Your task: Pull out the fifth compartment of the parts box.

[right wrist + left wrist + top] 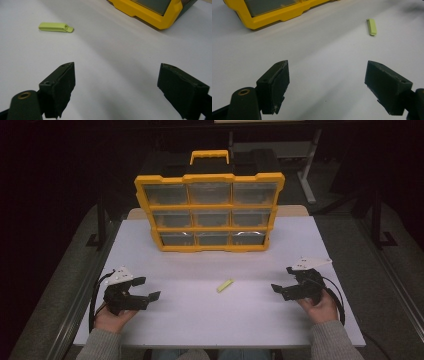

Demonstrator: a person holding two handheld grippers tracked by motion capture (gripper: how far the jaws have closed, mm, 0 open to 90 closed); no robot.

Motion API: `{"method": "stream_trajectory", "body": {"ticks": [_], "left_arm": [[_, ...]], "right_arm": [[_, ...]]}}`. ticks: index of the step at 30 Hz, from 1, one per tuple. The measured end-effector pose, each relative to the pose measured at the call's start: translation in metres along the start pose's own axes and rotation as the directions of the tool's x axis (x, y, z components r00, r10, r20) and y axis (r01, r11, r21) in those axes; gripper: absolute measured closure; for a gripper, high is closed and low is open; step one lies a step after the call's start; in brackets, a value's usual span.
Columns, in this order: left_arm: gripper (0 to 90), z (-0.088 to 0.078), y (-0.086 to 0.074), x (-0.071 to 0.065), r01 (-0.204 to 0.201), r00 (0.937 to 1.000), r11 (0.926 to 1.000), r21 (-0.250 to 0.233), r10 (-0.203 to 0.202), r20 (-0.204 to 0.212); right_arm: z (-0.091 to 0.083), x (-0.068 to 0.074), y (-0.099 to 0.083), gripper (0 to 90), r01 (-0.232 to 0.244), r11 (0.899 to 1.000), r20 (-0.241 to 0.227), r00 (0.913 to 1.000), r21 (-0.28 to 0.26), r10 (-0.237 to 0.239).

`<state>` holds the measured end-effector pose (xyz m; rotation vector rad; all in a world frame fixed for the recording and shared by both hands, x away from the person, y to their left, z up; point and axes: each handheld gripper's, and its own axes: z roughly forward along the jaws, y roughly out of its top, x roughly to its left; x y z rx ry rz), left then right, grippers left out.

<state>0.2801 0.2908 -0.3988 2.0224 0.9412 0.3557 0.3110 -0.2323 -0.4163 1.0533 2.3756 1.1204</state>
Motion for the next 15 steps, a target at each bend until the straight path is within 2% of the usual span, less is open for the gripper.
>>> {"method": "stream_trajectory", "body": {"ticks": [4, 12, 15], "left_arm": [[19.9, 0.0014, -0.0003, -0.0003, 0.01, 0.9999, 1.0, 0.0, -0.01, 0.003], [20.3, 0.0024, 0.0002, -0.0014, 0.003, 0.9999, 1.0, 0.004, -0.003, 0.017], [20.5, 0.0026, 0.0, -0.0013, 0.007, 0.9999, 1.0, 0.004, -0.007, 0.015]], "right_arm": [[0.0005, -0.0005, -0.0001, 13.7, -0.002, 1.0, -0.004, 1.0, 0.005, 0.002], [-0.0018, 0.0014, -0.0002, 13.7, 0.011, 1.0, 0.005, 0.9999, 0.004, -0.011], [-0.0022, 0.0015, 0.0001, 13.7, 0.001, 1.0, 0.003, 1.0, 0.001, -0.001]]}}
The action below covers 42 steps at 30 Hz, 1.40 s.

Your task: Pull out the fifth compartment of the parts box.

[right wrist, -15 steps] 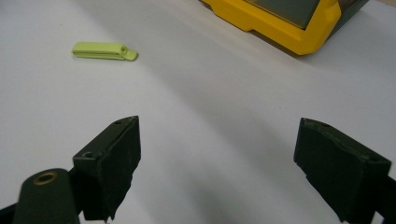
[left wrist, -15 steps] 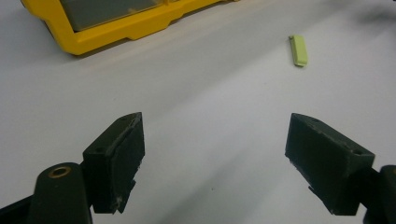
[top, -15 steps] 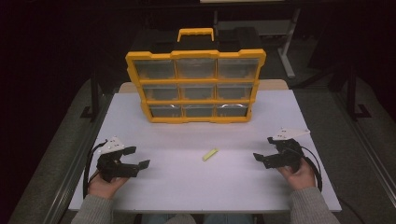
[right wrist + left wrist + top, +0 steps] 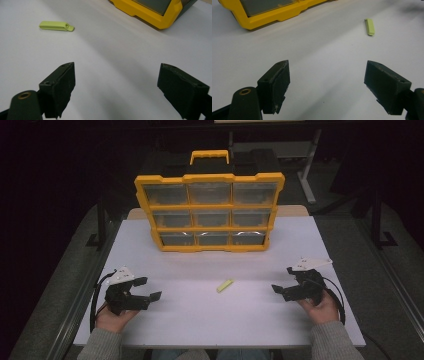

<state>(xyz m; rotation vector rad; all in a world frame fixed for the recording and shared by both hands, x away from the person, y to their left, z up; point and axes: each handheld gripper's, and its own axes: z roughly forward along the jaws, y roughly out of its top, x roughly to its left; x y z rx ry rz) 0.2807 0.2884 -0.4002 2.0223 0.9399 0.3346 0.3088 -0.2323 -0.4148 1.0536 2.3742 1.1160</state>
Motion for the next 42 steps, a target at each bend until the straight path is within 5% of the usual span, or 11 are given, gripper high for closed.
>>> {"method": "stream_trajectory", "body": {"ticks": [16, 30, 32, 33, 35, 42], "left_arm": [[24.3, 0.002, 0.003, 0.0, 0.0, 0.9997, 0.9999, -0.017, 0.0, 0.024], [24.9, 0.012, 0.017, -0.004, 0.035, 0.994, 0.9988, -0.033, -0.032, 0.104], [24.9, 0.017, 0.021, -0.002, 0.087, 0.9838, 0.9956, -0.034, -0.08, 0.16], [25.1, 0.017, 0.021, -0.002, 0.087, 0.9838, 0.9956, -0.034, -0.08, 0.16], [26.3, 0.022, 0.028, -0.003, 0.131, 0.9662, 0.9904, -0.045, -0.117, 0.23], [28.4, 0.035, 0.048, -0.01, 0.166, 0.9493, 0.9832, -0.076, -0.138, 0.282]], "right_arm": [[0.002, 0.002, 0.001, 13.6, 0.014, 1.0, -0.001, 0.9999, 0.012, -0.014], [0.001, 0.003, 0.002, 13.7, 0.006, 1.0, 0.001, 1.0, 0.016, -0.006], [0.002, 0.002, 0.002, 13.7, -0.001, 1.0, -0.006, 1.0, 0.021, 0.001], [0.002, 0.002, 0.002, 13.7, -0.001, 1.0, -0.006, 1.0, 0.021, 0.001], [0.003, 0.003, 0.002, 13.7, 0.01, 1.0, -0.005, 0.9999, 0.025, -0.01], [0.004, 0.005, 0.002, 13.7, 0.027, 0.999, 0.001, 0.9996, 0.025, -0.027]]}}
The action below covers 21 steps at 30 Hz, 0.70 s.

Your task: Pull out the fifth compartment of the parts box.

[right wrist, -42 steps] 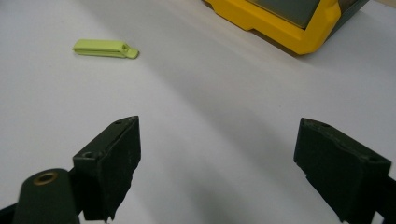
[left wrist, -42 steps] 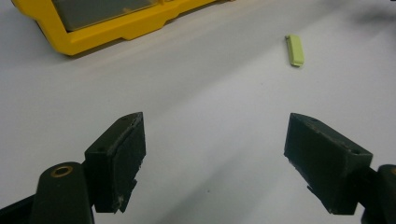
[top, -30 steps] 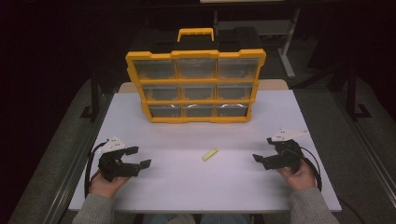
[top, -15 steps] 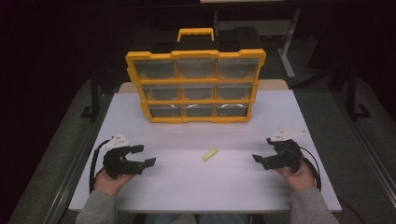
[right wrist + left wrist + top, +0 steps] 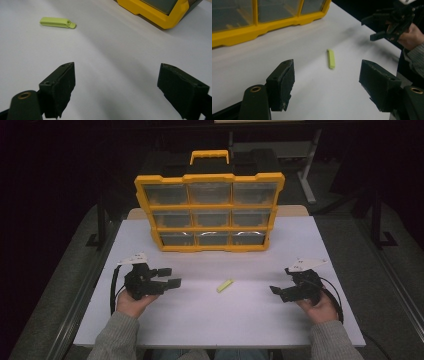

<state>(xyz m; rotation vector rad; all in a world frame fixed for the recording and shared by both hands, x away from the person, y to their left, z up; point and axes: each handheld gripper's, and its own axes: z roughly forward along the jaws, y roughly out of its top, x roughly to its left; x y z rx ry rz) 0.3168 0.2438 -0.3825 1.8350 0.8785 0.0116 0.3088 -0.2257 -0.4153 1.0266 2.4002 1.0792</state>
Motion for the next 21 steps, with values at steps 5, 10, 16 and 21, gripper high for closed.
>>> {"method": "stream_trajectory", "body": {"ticks": [5, 10, 16, 21], "left_arm": [[30.6, 0.012, 0.012, 0.005, 0.077, 0.9966, 0.9965, -0.032, -0.076, 0.03], [33.1, 0.019, 0.018, 0.01, 0.136, 0.9904, 0.9857, -0.1, -0.132, 0.041], [32.1, 0.027, 0.026, 0.016, 0.217, 0.976, 0.9635, -0.157, -0.21, 0.057], [35.2, 0.036, 0.038, 0.02, 0.284, 0.9589, 0.9378, -0.2, -0.275, 0.071]], "right_arm": [[-0.002, 0.0, 0.0, 13.7, -0.002, 1.0, -0.005, 1.0, -0.005, 0.001], [-0.001, -0.001, 0.0, 13.7, -0.004, 1.0, -0.004, 1.0, -0.007, 0.004], [-0.003, -0.001, 0.0, 13.7, 0.0, 1.0, 0.002, 1.0, -0.021, 0.0], [-0.002, 0.0, 0.0, 13.7, 0.0, 1.0, -0.004, 1.0, -0.019, 0.0]]}}
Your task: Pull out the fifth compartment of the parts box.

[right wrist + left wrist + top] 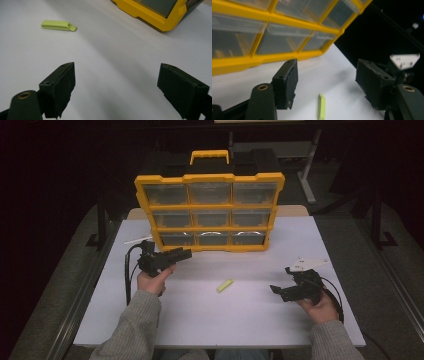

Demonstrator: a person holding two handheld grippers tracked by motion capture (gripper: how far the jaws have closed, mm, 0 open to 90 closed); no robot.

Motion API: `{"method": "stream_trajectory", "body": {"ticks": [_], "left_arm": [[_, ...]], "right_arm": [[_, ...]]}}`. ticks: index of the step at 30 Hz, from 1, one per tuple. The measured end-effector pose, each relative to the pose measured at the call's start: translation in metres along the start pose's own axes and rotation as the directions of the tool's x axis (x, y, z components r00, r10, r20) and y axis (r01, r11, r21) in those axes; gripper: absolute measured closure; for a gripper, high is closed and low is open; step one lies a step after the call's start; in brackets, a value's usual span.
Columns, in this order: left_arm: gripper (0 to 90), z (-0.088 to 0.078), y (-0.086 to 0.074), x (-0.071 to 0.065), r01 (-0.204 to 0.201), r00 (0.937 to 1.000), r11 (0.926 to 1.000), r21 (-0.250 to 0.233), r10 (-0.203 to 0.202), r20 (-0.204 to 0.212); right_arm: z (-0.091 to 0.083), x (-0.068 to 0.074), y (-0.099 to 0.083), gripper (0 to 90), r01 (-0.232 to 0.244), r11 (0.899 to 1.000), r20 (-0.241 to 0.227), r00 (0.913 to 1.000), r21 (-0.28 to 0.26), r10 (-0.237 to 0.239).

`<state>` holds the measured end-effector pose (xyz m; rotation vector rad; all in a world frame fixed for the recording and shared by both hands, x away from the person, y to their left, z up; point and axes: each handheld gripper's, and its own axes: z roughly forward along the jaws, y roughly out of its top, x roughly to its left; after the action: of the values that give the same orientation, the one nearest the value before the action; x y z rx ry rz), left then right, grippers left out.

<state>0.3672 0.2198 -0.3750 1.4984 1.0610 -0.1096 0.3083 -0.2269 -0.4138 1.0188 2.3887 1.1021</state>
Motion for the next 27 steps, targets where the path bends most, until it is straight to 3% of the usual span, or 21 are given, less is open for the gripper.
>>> {"method": "stream_trajectory", "body": {"ticks": [2, 8, 10, 18, 21, 22, 23, 27], "left_arm": [[36.5, 0.006, 0.004, 0.001, 0.026, 0.9996, 0.9996, -0.015, -0.026, 0.015], [43.2, 0.022, 0.016, -0.001, 0.05, 0.9987, 0.9971, -0.057, -0.049, 0.013], [45.7, 0.029, 0.021, -0.001, 0.08, 0.9967, 0.9939, -0.076, -0.079, 0.02], [51.7, 0.052, 0.036, -0.004, 0.113, 0.9936, 0.9879, -0.106, -0.113, 0.01], [56.6, 0.062, 0.043, -0.003, 0.151, 0.9882, 0.9789, -0.138, -0.145, 0.05], [57.3, 0.062, 0.043, -0.003, 0.151, 0.9882, 0.9789, -0.138, -0.145, 0.05], [58.8, 0.066, 0.047, 0.0, 0.177, 0.9833, 0.9713, -0.159, -0.167, 0.072], [61.5, 0.072, 0.052, 0.003, 0.195, 0.9801, 0.965, -0.175, -0.185, 0.07]], "right_arm": [[0.0, 0.0, 0.0, 13.7, 0.005, 1.0, 0.0, 1.0, -0.004, -0.005], [0.001, 0.0, 0.0, 13.7, 0.0, 1.0, -0.007, 1.0, -0.005, 0.0], [0.001, 0.0, 0.0, 13.7, 0.004, 1.0, -0.008, 1.0, 0.0, -0.004], [0.001, 0.0, 0.0, 13.6, -0.003, 1.0, -0.018, 0.9998, -0.006, 0.003], [0.002, 0.0, 0.0, 13.7, 0.007, 1.0, -0.019, 0.9998, -0.001, -0.007], [0.002, 0.0, 0.0, 13.7, 0.007, 1.0, -0.019, 0.9998, -0.001, -0.007], [0.001, 0.0, 0.0, 13.6, 0.006, 1.0, -0.015, 0.9999, -0.005, -0.006], [0.0, -0.001, 0.0, 13.6, -0.001, 1.0, -0.024, 0.9997, -0.016, 0.0]]}}
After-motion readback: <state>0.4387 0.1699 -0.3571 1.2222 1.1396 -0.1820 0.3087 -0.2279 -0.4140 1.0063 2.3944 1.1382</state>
